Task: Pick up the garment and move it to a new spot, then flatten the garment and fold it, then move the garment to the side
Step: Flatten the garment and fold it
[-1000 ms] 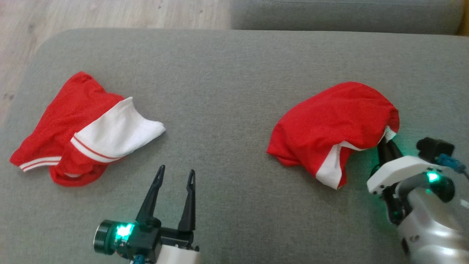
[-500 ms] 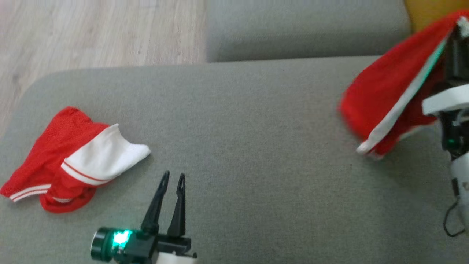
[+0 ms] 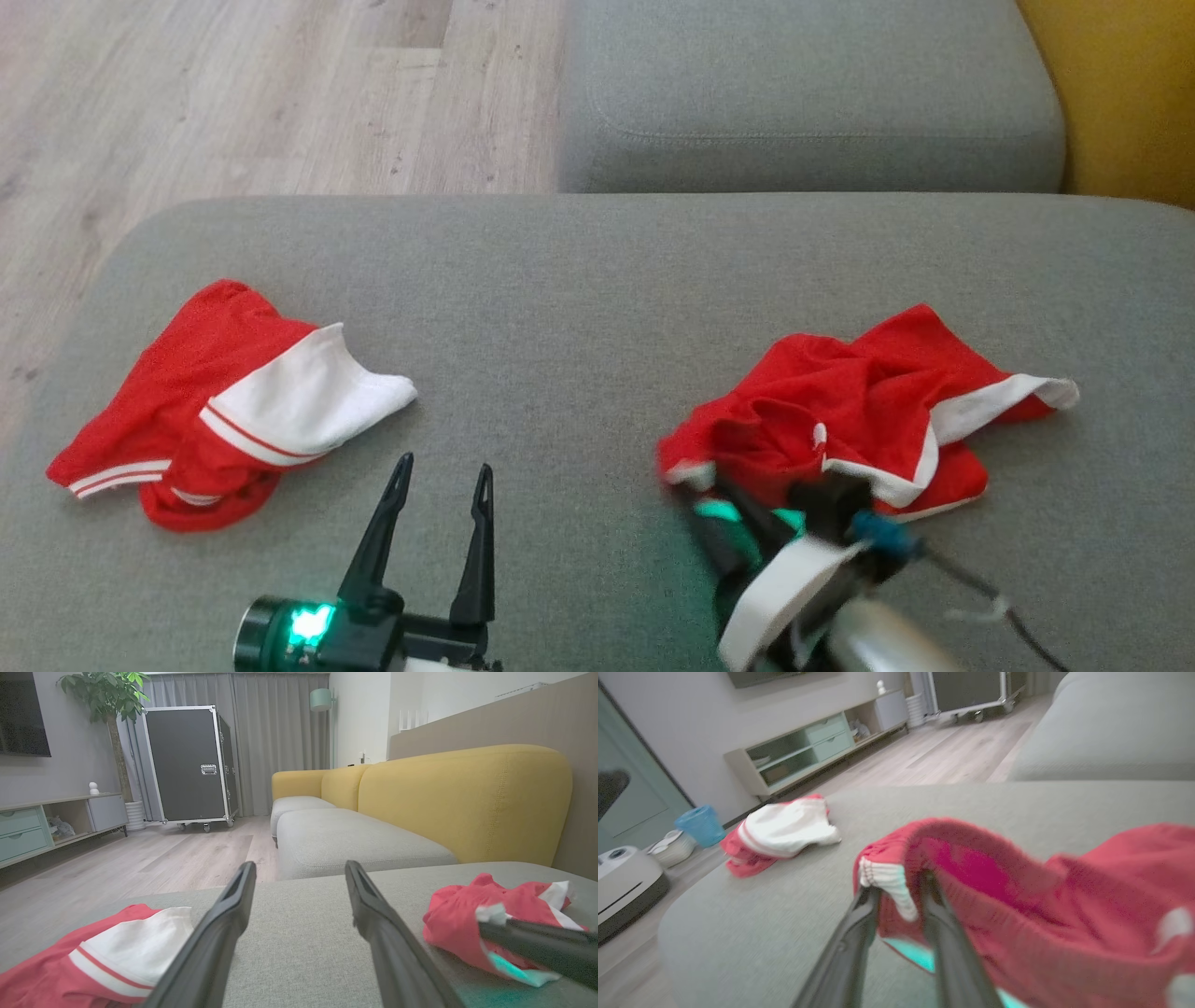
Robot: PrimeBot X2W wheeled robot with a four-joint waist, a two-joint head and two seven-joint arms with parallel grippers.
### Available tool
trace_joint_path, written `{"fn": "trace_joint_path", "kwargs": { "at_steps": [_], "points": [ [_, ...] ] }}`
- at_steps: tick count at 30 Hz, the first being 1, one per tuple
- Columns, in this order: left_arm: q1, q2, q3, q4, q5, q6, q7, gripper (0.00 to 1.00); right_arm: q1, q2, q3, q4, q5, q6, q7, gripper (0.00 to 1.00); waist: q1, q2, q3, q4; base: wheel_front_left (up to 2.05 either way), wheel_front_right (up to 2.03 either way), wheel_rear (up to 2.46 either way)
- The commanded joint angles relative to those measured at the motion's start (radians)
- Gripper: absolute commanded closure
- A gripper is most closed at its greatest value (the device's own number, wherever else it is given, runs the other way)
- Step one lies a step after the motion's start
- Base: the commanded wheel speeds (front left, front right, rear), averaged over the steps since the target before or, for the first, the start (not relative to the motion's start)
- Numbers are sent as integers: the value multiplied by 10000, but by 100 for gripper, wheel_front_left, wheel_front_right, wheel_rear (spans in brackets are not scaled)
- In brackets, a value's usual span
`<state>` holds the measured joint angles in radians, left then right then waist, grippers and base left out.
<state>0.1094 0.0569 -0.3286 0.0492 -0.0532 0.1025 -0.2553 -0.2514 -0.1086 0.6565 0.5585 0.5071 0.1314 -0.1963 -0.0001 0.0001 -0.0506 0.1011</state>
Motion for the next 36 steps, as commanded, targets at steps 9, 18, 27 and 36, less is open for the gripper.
{"fn": "trace_joint_path", "kwargs": {
  "at_steps": [9, 18, 27, 36],
  "points": [
    [-127, -66, 415, -142, -68, 19, -65, 0, -402, 218, 544, -756, 364, -7, -617, 0, 1, -1, -128, -312, 0, 0, 0],
    [-771, -66, -674, 1138, -666, -641, -65, 0, 920, -546, -3282, -2263, -1174, -7, -652, 0, 1, -1, 82, -1353, 0, 0, 0],
    [-3139, -66, -3183, 3361, -3464, -1236, 434, 0, 1721, -448, -4404, -2353, -2176, -7, -654, 0, 1, -1, 532, -2875, 0, 0, 0],
    [-5186, -66, -4901, 4953, -5979, -593, 1224, 0, 1580, -153, -4218, -2275, -2364, -7, -654, 0, 1, -1, 1003, -4145, 0, 0, 0]
  ]
}}
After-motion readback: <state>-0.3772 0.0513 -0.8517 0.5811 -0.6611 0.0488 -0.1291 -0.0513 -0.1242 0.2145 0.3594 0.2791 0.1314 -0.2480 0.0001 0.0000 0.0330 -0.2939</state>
